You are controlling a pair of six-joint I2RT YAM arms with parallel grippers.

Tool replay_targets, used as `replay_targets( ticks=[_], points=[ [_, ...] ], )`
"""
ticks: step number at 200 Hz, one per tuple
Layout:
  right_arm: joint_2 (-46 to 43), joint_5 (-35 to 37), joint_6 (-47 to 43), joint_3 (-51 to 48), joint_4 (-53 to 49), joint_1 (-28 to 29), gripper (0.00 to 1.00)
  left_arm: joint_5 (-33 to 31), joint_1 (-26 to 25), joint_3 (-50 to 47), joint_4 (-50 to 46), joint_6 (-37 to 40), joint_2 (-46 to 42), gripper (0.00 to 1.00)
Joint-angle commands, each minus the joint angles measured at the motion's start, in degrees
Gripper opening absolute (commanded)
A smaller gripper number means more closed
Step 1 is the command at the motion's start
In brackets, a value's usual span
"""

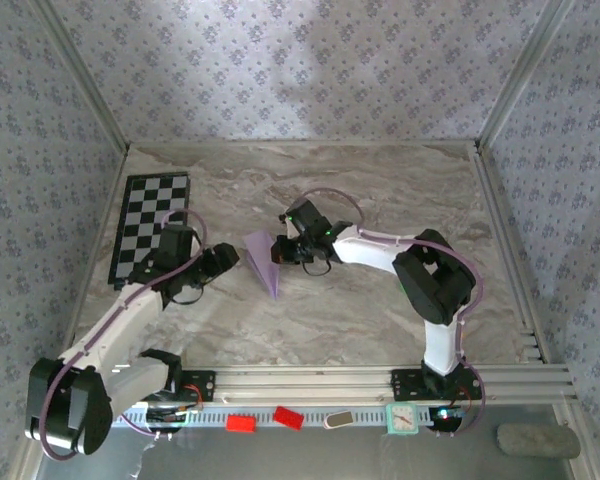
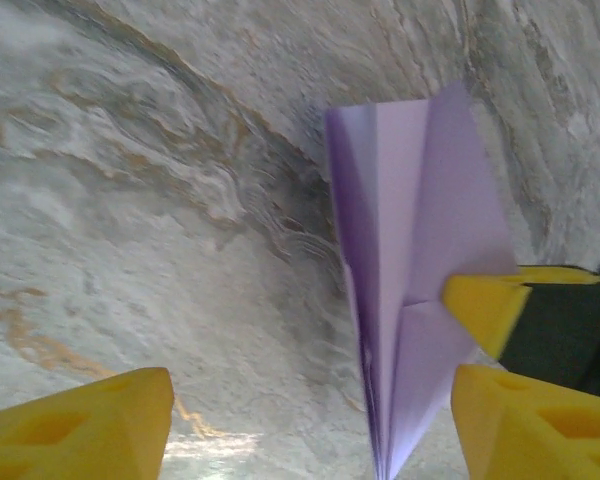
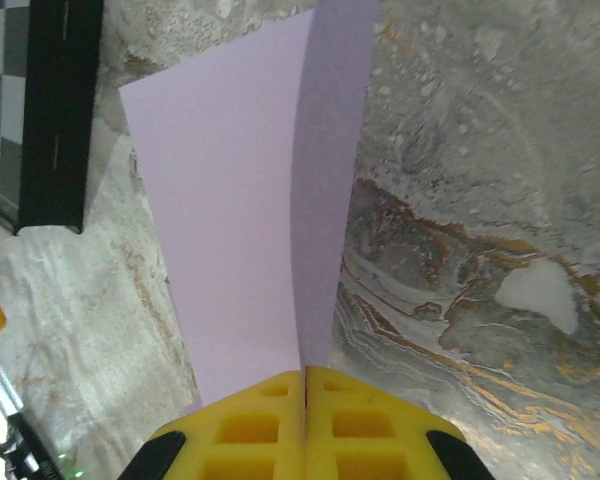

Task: Fold a paper plane with a square sheet of paper (pick it up from the middle)
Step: Move a paper plane to the center of the table.

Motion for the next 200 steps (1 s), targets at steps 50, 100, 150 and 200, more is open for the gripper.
replay_targets(
  ticks=[50,100,150,200],
  points=[
    [0.5,-7.6,4.6,-10.3,14.0,-2.9,0.1,1.1,-8.9,-0.5,9.1,-7.6,7.7,0.61],
    [0.2,-7.6,4.2,-11.4,14.2,-3.2,0.12,-1.3,-12.5,5.2,7.2,-7.1,17.5,0.6],
    [0.3,-7.3,4.2,-11.6,14.2,-3.3,0.12,-4.5,-13.0,7.4,5.6,-7.0,21.8,0.42],
    [0.5,-7.5,4.4,-11.5,14.3,-3.3,0.12,-5.5,-13.1,9.2,4.8,-4.9,22.8,0.37]
  ],
)
